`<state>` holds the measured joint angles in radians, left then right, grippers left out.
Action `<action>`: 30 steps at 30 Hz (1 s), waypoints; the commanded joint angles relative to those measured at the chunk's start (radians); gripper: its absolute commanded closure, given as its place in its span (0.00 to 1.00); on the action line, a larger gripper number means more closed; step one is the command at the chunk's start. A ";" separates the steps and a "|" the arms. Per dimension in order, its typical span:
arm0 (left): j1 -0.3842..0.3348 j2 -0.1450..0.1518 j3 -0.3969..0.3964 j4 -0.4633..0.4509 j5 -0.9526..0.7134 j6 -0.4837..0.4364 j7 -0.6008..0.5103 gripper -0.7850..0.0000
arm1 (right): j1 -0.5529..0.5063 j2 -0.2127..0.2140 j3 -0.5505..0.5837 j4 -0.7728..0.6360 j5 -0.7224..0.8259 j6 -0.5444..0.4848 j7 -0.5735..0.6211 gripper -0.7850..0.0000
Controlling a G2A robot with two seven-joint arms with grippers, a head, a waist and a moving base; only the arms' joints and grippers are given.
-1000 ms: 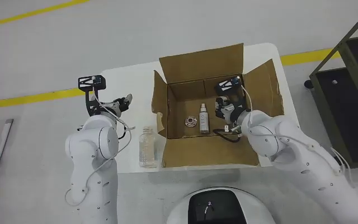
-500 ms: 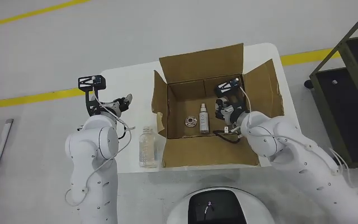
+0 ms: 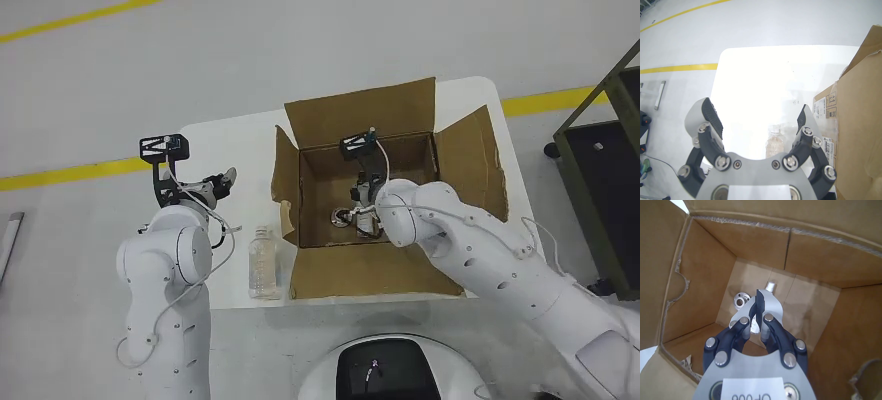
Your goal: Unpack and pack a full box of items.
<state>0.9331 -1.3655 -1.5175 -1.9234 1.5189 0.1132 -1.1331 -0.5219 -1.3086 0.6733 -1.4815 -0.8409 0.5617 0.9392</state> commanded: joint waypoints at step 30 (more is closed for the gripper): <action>0.000 0.000 0.000 0.000 0.000 0.000 0.000 0.00 | 0.050 -0.071 -0.083 0.118 -0.128 0.018 0.070 0.00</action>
<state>0.9331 -1.3655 -1.5175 -1.9234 1.5189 0.1132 -1.1331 -0.4735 -1.3782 0.5925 -1.3612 -0.9556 0.5757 0.9907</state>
